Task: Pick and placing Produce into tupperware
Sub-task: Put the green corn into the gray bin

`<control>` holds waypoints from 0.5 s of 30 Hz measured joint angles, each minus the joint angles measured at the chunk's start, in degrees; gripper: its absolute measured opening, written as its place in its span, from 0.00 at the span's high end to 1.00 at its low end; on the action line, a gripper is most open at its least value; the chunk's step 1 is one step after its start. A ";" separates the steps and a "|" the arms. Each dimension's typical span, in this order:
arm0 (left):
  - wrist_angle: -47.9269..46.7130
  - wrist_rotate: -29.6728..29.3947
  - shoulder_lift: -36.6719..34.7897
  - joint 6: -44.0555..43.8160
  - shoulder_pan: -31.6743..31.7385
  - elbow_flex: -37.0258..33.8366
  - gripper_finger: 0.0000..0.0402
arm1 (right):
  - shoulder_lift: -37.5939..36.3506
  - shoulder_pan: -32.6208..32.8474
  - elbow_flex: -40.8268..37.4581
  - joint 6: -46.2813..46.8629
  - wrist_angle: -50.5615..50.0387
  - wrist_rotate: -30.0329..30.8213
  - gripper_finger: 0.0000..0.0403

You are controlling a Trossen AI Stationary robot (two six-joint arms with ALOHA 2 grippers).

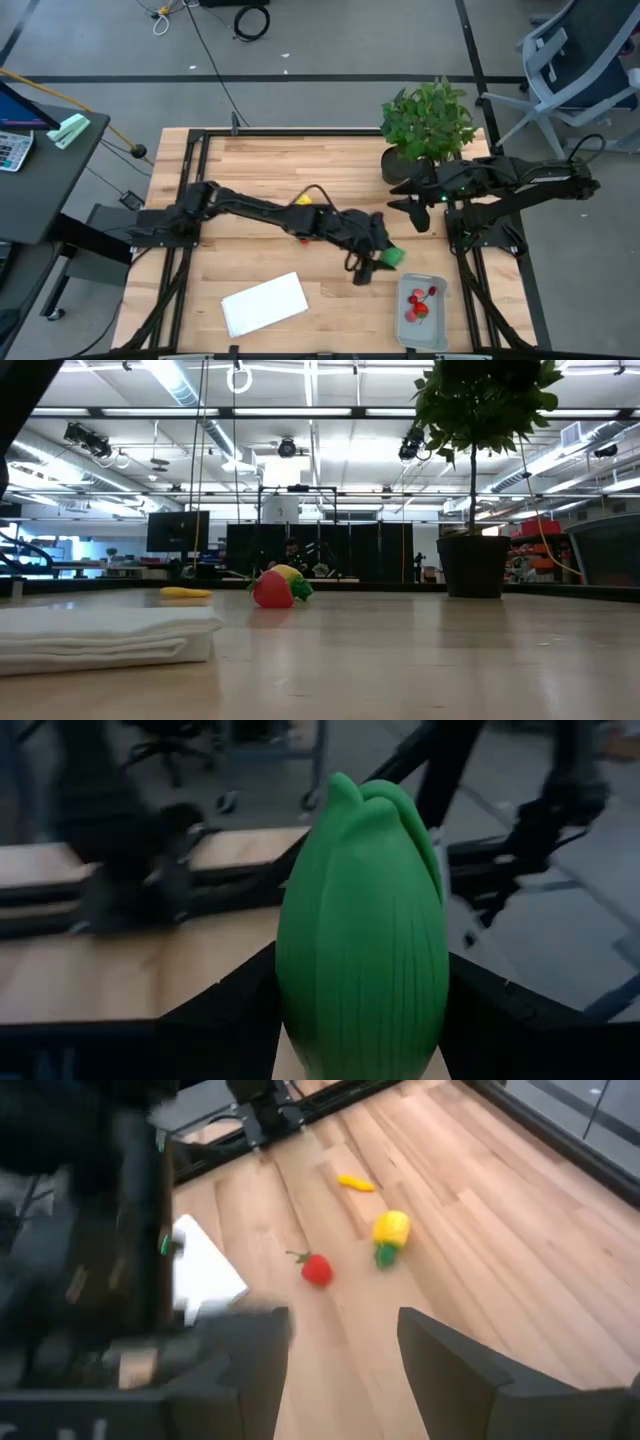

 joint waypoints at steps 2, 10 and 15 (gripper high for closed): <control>-0.06 1.35 2.45 -0.03 -0.72 2.43 0.46 | -0.15 -0.12 0.00 0.00 -0.01 0.05 0.51; 2.72 1.84 11.49 1.81 -4.15 11.19 0.45 | -1.12 -0.47 0.00 -0.08 0.26 0.47 0.51; 3.53 1.90 17.08 2.34 -5.10 16.34 0.47 | -1.16 -0.47 0.00 -0.04 0.42 0.49 0.51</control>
